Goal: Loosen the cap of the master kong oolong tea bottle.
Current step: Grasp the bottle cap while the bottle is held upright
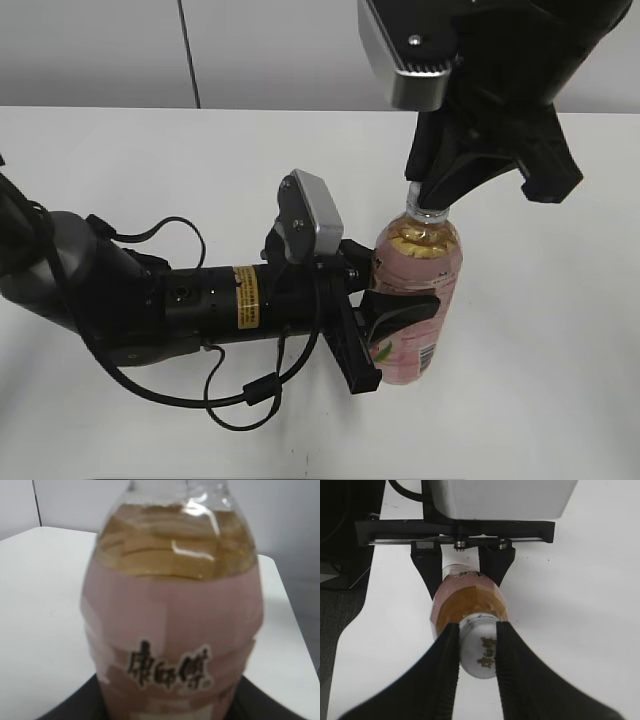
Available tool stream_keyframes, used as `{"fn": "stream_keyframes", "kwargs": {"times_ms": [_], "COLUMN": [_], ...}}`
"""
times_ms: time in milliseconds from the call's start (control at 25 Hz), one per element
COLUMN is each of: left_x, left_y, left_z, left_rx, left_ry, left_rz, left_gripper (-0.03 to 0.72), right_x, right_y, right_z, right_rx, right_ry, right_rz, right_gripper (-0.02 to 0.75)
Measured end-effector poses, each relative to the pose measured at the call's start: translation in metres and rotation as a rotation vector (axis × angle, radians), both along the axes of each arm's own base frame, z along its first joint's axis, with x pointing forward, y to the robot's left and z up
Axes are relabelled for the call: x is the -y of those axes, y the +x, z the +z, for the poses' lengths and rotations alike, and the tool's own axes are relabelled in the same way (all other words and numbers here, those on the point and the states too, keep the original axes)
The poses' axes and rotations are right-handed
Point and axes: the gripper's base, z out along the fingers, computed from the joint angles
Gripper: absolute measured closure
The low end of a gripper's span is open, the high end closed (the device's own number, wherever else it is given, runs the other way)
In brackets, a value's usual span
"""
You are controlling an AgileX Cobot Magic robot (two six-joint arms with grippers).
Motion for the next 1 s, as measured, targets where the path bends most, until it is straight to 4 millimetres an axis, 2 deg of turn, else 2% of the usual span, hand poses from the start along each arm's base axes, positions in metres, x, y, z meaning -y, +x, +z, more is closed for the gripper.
{"fn": "stream_keyframes", "kwargs": {"times_ms": [120, 280, 400, 480, 640, 720, 840, 1000], "left_x": [0.000, 0.000, 0.000, 0.000, 0.000, 0.000, 0.000, 0.000], "left_y": [0.000, -0.001, -0.001, -0.001, -0.001, -0.001, -0.001, -0.001], "left_z": [0.000, 0.000, 0.000, 0.000, 0.000, 0.000, 0.000, 0.000], "left_rx": [0.000, 0.007, 0.008, 0.008, 0.010, 0.010, 0.011, 0.011], "left_ry": [0.000, 0.003, 0.003, 0.004, 0.003, 0.003, 0.004, 0.004], "left_rz": [-0.001, -0.011, -0.012, -0.013, -0.013, -0.014, -0.015, -0.015], "left_gripper": [0.412, 0.412, 0.412, 0.412, 0.412, 0.412, 0.412, 0.412], "right_x": [-0.001, -0.005, -0.006, -0.008, -0.011, -0.010, -0.005, 0.000], "right_y": [-0.001, -0.003, -0.002, 0.000, 0.004, 0.007, 0.010, 0.010], "right_z": [0.000, 0.001, 0.005, 0.015, 0.043, 0.050, 0.049, 0.032], "right_rx": [-0.023, -0.094, -0.154, -0.188, -0.276, -0.315, -0.343, -0.357], "right_ry": [0.020, 0.068, 0.096, 0.141, 0.259, 0.291, 0.295, 0.239], "right_rz": [-0.038, -0.164, -0.331, -0.475, -0.809, -0.985, -1.194, -1.318], "right_gripper": [0.513, 0.406, 0.321, 0.272, 0.242, 0.239, 0.239, 0.239]}}
